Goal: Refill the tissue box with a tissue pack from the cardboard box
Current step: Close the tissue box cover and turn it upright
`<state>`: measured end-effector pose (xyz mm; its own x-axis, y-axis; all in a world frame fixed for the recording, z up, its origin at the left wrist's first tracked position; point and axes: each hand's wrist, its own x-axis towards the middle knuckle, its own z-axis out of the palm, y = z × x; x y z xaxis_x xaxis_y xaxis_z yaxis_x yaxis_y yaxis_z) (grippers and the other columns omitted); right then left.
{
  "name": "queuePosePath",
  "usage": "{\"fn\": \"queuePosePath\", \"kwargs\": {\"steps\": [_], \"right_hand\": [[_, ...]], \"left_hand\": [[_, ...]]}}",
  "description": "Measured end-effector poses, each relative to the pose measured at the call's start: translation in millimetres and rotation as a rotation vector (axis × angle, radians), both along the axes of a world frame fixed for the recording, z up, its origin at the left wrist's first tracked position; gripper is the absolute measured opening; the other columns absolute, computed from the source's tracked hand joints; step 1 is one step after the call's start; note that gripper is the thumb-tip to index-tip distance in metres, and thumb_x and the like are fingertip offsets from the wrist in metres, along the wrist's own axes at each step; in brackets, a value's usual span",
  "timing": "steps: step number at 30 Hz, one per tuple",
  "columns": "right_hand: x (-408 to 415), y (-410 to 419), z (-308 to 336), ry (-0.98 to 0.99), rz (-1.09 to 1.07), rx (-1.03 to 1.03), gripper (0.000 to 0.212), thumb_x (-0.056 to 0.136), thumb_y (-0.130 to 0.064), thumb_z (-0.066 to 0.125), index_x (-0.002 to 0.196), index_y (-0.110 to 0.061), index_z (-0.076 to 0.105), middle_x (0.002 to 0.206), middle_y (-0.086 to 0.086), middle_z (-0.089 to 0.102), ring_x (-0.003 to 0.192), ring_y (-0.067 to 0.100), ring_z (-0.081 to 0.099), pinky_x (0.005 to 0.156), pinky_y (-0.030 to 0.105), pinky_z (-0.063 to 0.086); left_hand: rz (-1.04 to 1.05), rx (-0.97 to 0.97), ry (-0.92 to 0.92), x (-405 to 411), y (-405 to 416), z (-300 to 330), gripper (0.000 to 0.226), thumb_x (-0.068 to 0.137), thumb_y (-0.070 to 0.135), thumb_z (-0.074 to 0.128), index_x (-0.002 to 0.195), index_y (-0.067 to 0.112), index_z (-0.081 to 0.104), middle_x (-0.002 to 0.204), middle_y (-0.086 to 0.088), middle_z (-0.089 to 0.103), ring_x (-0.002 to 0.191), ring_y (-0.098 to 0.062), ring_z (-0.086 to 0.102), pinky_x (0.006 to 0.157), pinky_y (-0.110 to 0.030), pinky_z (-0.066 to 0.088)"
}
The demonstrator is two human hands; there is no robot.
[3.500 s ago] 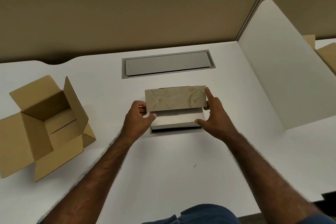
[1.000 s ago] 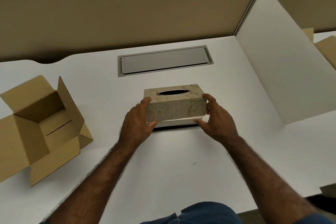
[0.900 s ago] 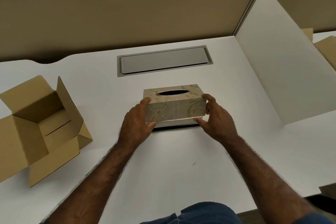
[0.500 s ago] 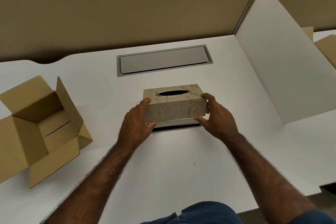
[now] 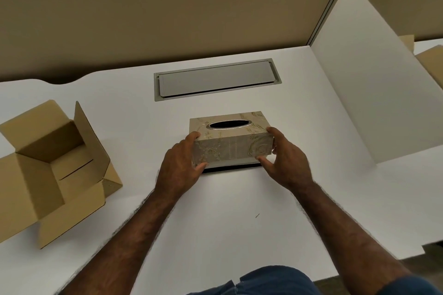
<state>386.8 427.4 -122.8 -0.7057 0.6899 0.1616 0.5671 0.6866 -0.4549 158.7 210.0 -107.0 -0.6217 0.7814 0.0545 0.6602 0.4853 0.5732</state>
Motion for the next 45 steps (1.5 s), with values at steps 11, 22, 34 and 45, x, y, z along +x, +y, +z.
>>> {"fn": "queuePosePath", "kwargs": {"steps": [11,22,34,45], "right_hand": [[2.6,-3.1,-5.5,-0.012,-0.010,0.008,0.088,0.082,-0.035,0.093,0.152,-0.025,0.042,0.116,0.004,0.078,0.088,0.027,0.075,0.075,0.038,0.061],[15.1,-7.9,-20.8,-0.045,0.080,0.067,0.075,0.082,-0.045,0.087,0.144,-0.028,0.047,0.124,0.002,0.070,0.094,0.031,0.074,0.071,0.040,0.060],[4.0,-31.2,-18.7,0.032,0.212,0.249,0.089,0.101,-0.060,0.065,0.165,-0.005,0.039,0.177,0.018,0.030,0.166,0.031,0.024,0.132,0.055,0.026],[-16.2,-51.4,-21.4,-0.077,0.162,0.204,0.067,0.116,-0.045,0.031,0.170,-0.006,0.028,0.180,0.012,0.020,0.169,0.027,0.011,0.134,0.057,0.019]], "left_hand": [[-0.020,-0.002,0.058,5.5,-7.0,-11.5,0.092,0.074,0.043,0.091,0.148,0.028,0.040,0.133,-0.006,0.068,0.101,-0.025,0.070,0.095,-0.041,0.056],[-0.070,-0.034,0.088,18.1,-21.5,-26.9,0.080,0.080,0.025,0.086,0.150,0.018,0.047,0.119,-0.010,0.068,0.104,-0.032,0.065,0.093,-0.044,0.052],[-0.007,0.104,0.324,36.0,-21.9,-30.0,0.072,0.089,0.041,0.077,0.146,0.005,0.053,0.154,-0.020,0.049,0.147,-0.036,0.043,0.119,-0.047,0.037],[-0.166,-0.043,0.314,65.1,-3.3,-30.6,0.060,0.109,0.030,0.043,0.158,-0.003,0.032,0.170,-0.021,0.026,0.160,-0.034,0.016,0.129,-0.054,0.019]]}}
